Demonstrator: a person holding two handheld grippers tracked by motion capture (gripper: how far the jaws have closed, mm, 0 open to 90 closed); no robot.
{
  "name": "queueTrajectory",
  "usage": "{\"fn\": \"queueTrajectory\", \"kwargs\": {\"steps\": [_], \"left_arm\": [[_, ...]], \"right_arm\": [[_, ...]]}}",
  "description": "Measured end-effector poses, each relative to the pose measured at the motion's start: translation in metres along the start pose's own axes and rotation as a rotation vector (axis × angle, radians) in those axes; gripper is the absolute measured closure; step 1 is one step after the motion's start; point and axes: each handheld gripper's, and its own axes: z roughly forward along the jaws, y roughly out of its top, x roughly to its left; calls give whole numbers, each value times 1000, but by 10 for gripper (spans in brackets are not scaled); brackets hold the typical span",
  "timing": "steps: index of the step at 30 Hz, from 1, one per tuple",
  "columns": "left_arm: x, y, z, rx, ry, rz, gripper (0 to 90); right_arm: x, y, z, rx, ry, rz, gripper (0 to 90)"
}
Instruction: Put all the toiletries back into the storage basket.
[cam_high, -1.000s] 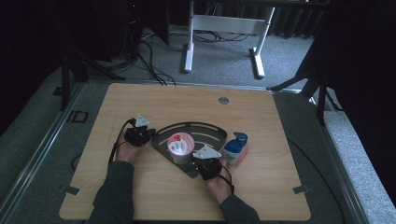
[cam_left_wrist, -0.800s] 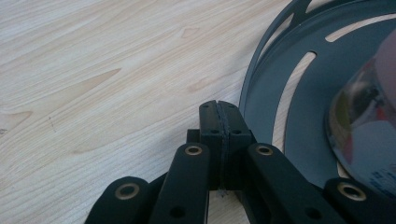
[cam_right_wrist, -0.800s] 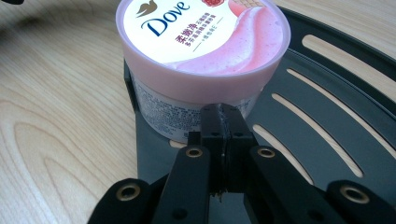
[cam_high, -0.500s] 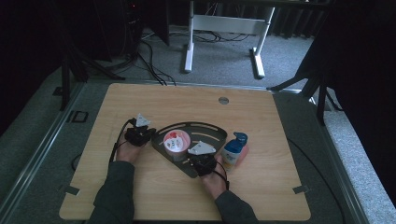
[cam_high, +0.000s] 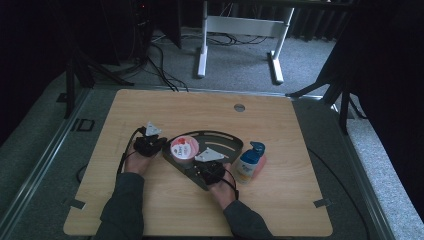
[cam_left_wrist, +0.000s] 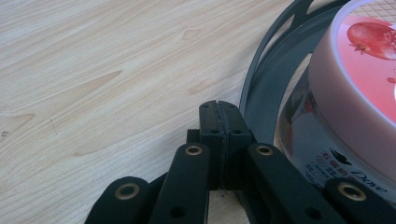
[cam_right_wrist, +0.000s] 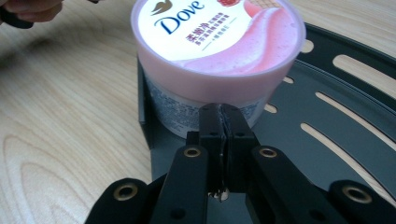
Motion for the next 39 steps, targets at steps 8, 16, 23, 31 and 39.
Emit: {"fn": "queueTrajectory", "kwargs": {"steps": [8,16,23,31,39], "left_arm": [[0,1,0,-2,-2,-2,899],[1,1,0,-1,-12,-7,899],[0,1,2,0,-21,-6,899],[-1,3,2,-5,-28,-7,899],[-1,3,3,-6,-25,-10,899]], "right_arm": [[-11,3,4,12,-47,52,898],[-19,7,10,8,-19,78,900],[-12,12,15,12,0,61,899],[-8,16,19,14,13,50,899],[-10,16,20,15,27,57,899]]}}
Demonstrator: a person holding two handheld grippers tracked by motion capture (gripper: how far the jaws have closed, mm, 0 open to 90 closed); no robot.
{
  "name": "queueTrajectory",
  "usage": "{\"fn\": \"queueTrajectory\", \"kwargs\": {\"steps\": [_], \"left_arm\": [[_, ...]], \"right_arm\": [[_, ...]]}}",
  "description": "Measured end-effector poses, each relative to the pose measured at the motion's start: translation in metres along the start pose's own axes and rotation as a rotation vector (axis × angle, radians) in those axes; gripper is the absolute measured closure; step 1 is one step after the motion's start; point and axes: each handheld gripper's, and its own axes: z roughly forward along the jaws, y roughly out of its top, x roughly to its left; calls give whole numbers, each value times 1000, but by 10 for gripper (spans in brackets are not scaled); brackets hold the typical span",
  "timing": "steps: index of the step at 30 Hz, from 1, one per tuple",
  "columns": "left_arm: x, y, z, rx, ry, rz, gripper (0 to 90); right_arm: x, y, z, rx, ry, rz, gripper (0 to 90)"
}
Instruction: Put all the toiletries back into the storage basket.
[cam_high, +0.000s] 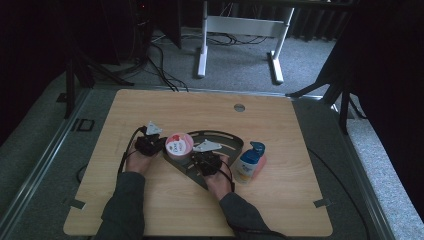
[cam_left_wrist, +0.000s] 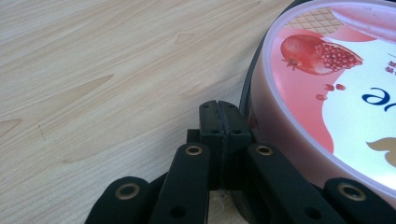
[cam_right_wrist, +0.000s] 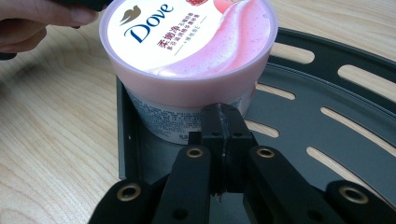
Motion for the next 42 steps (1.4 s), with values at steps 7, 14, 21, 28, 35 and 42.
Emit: {"fn": "queueTrajectory", "kwargs": {"steps": [7,14,21,28,35,42], "left_arm": [[1,0,-1,-1,12,-9,852],[4,-1,-6,-5,16,-31,800],[6,-1,-12,-17,18,-46,754],[7,-2,-18,-21,-1,-65,714],[9,-7,-22,-29,7,-79,707],[9,-9,-26,-41,13,-89,690]], "right_arm": [[1,-1,-3,-1,4,-10,877],[1,-8,-12,8,24,-42,822],[3,-19,-23,15,63,-78,757],[7,-29,-34,30,97,-109,705],[6,-38,-44,43,122,-134,676],[2,-42,-55,48,145,-157,671]]}}
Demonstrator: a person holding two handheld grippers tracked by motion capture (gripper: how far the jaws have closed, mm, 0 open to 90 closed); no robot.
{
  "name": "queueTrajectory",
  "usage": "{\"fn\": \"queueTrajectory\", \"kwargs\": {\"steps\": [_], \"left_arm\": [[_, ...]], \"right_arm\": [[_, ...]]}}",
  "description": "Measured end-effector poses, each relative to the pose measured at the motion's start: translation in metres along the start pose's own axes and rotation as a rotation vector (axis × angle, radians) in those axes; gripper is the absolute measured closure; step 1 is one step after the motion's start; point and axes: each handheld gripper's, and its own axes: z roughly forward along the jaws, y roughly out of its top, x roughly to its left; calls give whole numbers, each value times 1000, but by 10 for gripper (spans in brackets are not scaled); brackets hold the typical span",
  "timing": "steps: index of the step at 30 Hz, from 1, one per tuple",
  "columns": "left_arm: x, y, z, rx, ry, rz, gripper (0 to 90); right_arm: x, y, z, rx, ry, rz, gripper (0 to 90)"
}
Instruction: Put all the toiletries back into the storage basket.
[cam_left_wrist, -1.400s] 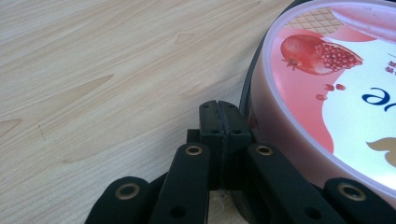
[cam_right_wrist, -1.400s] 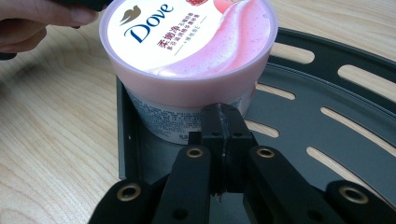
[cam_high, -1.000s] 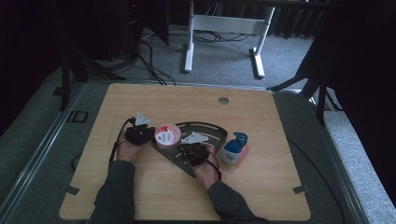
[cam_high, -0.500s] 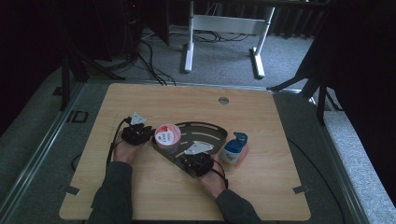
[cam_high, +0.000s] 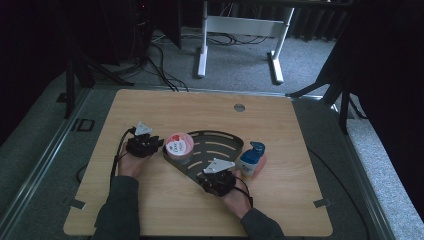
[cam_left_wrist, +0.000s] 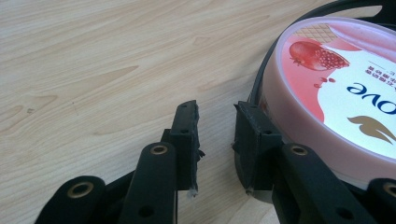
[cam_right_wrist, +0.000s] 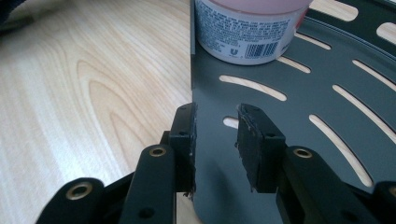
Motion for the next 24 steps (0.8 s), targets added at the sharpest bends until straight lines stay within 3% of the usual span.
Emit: {"fn": "queueTrajectory", "kwargs": {"steps": [15,24], "left_arm": [[4,-18,-5,6,22,-43,645],[5,-34,-4,39,53,-42,600]], "right_arm": [[-11,1,-27,10,26,-34,610],[-21,1,-45,15,23,-41,605]]}}
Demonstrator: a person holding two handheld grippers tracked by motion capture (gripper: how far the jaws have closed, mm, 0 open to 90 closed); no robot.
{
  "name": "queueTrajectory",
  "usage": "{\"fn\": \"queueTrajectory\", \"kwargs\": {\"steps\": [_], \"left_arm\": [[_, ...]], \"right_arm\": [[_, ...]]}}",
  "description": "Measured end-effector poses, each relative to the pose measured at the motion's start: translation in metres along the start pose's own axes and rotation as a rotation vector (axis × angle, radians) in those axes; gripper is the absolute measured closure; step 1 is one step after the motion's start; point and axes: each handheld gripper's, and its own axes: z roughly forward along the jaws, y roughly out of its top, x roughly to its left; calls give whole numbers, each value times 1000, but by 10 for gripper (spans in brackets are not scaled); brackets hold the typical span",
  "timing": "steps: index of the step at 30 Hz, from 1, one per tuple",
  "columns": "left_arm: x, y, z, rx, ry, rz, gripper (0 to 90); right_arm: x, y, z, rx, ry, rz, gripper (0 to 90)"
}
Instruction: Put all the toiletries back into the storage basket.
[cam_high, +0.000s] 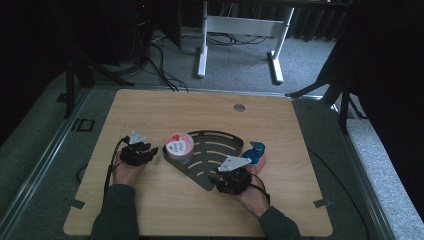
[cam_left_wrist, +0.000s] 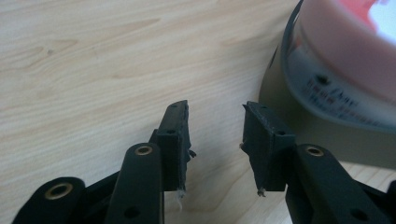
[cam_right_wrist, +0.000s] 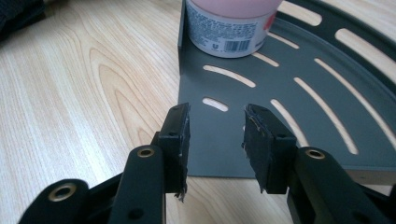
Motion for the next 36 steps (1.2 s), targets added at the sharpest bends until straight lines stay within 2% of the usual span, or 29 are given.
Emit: {"fn": "queueTrajectory", "kwargs": {"steps": [10,21,29,36], "left_arm": [[-1,-10,4,16,17,-4,561],[-4,-11,5,20,36,17,531],[-4,-11,5,19,39,14,513],[-4,-11,5,21,37,16,507]], "right_arm": [[-8,5,-17,-8,13,0,605],[-11,10,-31,-11,18,-20,601],[-14,15,-41,-7,13,-38,598],[-17,22,-52,-25,17,-45,595]]}}
